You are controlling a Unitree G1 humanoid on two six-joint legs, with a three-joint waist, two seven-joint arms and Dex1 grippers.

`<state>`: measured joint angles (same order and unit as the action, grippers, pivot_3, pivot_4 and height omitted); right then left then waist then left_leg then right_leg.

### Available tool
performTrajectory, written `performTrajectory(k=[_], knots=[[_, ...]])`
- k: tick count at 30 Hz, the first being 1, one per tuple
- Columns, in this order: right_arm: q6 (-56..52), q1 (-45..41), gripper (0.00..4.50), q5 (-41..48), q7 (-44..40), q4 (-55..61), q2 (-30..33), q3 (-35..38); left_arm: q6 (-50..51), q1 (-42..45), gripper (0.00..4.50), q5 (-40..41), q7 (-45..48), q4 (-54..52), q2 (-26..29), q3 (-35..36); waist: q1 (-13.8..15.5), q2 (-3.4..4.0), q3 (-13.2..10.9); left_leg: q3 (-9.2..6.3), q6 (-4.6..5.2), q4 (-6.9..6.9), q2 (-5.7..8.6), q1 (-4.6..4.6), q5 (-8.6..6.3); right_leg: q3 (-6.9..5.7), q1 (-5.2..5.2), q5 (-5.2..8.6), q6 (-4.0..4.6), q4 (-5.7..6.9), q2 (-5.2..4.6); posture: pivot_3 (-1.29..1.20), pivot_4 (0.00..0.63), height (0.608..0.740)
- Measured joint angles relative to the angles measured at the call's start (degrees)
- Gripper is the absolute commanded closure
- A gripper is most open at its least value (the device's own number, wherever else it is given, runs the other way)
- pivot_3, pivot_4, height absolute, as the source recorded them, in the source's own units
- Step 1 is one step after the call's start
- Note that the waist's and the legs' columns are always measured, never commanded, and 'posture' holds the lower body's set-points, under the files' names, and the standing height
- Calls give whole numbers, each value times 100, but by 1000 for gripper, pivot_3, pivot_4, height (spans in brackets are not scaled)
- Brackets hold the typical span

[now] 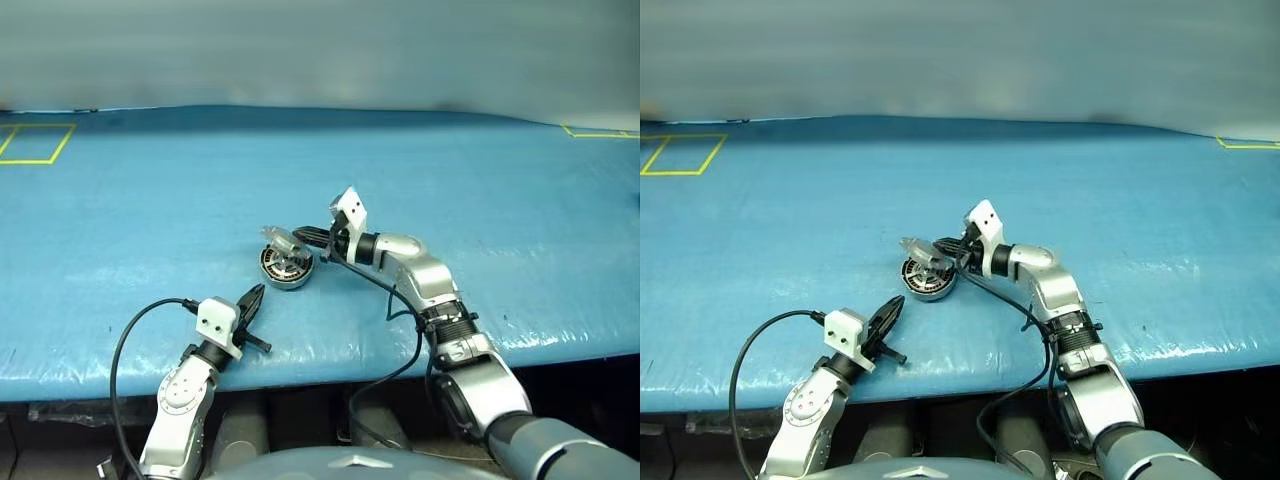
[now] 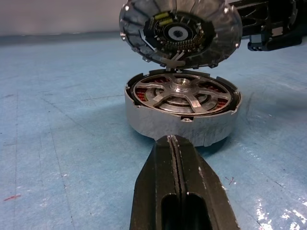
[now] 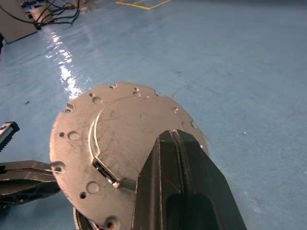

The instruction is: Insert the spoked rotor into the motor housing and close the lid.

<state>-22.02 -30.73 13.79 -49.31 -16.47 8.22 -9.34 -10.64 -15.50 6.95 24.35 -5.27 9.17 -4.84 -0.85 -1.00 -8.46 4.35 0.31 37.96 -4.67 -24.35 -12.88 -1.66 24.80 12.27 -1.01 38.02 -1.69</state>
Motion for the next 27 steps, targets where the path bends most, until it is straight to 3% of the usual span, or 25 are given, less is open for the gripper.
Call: performTrajectory(k=[10, 19, 22, 27], knots=[[-446, 1194, 4500, 108, 548, 1356, -206, -330, 8, 57, 4481, -4, -20, 67, 7, -12, 10, -1, 1, 0, -1, 2, 0, 1, -1, 1, -1, 26, 12, -1, -2, 0, 150, 740], [-1639, 2050, 4500, 384, 2220, 4334, -470, -233, -23, -11, 4481, -31, -182, 69, -3, -5, 12, -2, 2, -9, -3, -2, -2, -11, -2, 1, 15, 29, 15, -1, -4, 0, 150, 740], [-2186, 2185, 3939, 15, 3166, 4771, -706, -395, -58, -20, 4500, -28, -181, 69, -7, -17, 9, -3, 3, -9, -5, -1, -3, -12, -2, 1, 19, 29, 17, 0, -5, 0, 150, 740], [-2465, 2287, 2251, -638, 4119, 4666, -883, -924, -182, 20, 4500, 0, -152, 103, -33, -26, 0, -4, 4, -9, -4, 0, -2, -19, -1, 4, 27, 29, 16, -1, -9, 0, 150, 740]])
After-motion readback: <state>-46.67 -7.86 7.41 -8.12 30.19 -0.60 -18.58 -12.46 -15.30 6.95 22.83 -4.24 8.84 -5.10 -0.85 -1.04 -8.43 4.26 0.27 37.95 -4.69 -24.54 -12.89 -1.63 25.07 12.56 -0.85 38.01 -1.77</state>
